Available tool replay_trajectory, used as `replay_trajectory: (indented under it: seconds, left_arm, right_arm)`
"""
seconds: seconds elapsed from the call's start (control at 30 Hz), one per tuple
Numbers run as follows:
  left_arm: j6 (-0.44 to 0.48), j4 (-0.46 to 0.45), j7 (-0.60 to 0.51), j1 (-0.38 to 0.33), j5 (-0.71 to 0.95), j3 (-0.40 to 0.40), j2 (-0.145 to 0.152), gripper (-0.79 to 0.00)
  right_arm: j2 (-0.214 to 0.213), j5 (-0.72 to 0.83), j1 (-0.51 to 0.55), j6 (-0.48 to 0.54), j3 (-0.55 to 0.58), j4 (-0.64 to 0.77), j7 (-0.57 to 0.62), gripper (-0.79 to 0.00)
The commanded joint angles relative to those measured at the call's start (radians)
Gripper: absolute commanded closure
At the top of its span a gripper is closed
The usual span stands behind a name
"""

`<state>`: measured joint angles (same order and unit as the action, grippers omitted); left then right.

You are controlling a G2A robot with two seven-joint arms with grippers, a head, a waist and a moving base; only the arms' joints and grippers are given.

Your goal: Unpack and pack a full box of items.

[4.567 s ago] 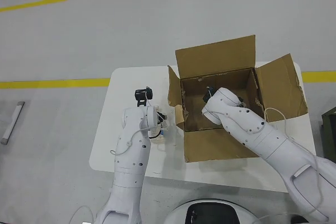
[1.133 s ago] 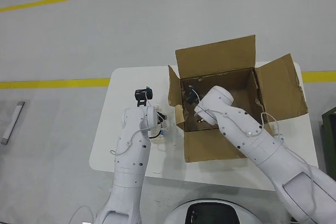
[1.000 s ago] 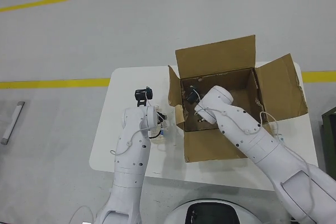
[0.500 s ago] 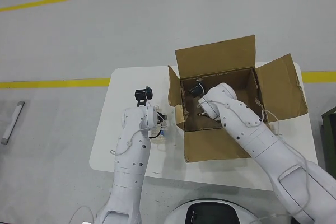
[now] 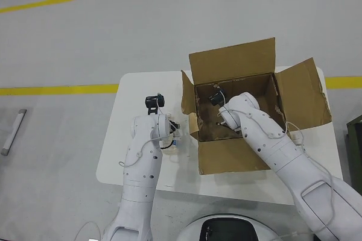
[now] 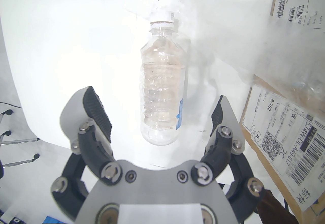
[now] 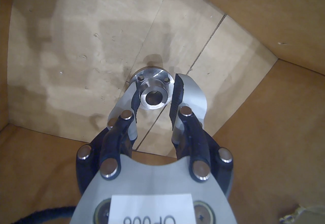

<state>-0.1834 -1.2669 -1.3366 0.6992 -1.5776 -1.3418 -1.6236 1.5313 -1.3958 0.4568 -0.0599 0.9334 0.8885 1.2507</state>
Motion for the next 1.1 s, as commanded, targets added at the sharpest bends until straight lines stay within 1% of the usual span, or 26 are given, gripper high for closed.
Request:
replay_trajectory:
  seconds: [0.0, 0.1, 0.2, 0.3, 0.33, 0.37, 0.4, 0.43, 0.57, 0.77, 0.87, 0.97, 1.07]
  left_arm:
    - [0.000, 0.000, 0.000, 0.000, 0.000, 0.000, 0.000, -0.785]
    - [0.000, 0.000, 0.000, 0.000, 0.000, 0.000, 0.000, -0.785]
    - [0.000, 0.000, 0.000, 0.000, 0.000, 0.000, 0.000, -0.785]
    - [0.000, 0.000, 0.000, 0.000, 0.000, 0.000, 0.000, -0.785]
    - [0.000, 0.000, 0.000, 0.000, 0.000, 0.000, 0.000, -0.785]
    - [0.000, 0.000, 0.000, 0.000, 0.000, 0.000, 0.000, -0.785]
    - [0.000, 0.000, 0.000, 0.000, 0.000, 0.000, 0.000, -0.785]
    - [0.000, 0.000, 0.000, 0.000, 0.000, 0.000, 0.000, -0.785]
    - [0.000, 0.000, 0.000, 0.000, 0.000, 0.000, 0.000, -0.785]
    - [0.000, 0.000, 0.000, 0.000, 0.000, 0.000, 0.000, -0.785]
    - [0.000, 0.000, 0.000, 0.000, 0.000, 0.000, 0.000, -0.785]
    - [0.000, 0.000, 0.000, 0.000, 0.000, 0.000, 0.000, -0.785]
    - [0.000, 0.000, 0.000, 0.000, 0.000, 0.000, 0.000, -0.785]
  right_arm:
    - [0.002, -0.001, -0.001, 0.004, 0.000, -0.006, -0.001, -0.305]
    - [0.005, -0.003, -0.005, 0.008, 0.000, -0.017, -0.003, -0.296]
    - [0.007, -0.004, -0.008, 0.012, 0.001, -0.027, -0.005, -0.265]
    - [0.011, -0.007, -0.011, 0.014, -0.001, -0.036, -0.009, -0.163]
    - [0.012, -0.007, -0.012, 0.014, -0.002, -0.040, -0.011, -0.148]
    - [0.013, -0.008, -0.012, 0.015, -0.003, -0.043, -0.012, -0.095]
    - [0.015, -0.006, -0.013, 0.016, -0.003, -0.047, -0.013, -0.068]
    - [0.016, -0.006, -0.014, 0.016, -0.003, -0.052, -0.014, -0.071]
    - [0.021, -0.002, -0.019, 0.020, -0.004, -0.072, -0.022, 0.000]
    - [0.025, 0.010, -0.029, 0.020, 0.008, -0.090, -0.033, 0.000]
    - [0.022, 0.010, -0.031, 0.014, 0.025, -0.062, -0.032, 0.000]
    - [0.010, 0.003, -0.020, 0.011, 0.058, 0.016, -0.017, 0.000]
    - [-0.008, -0.023, 0.019, 0.000, 0.104, 0.150, 0.019, 0.000]
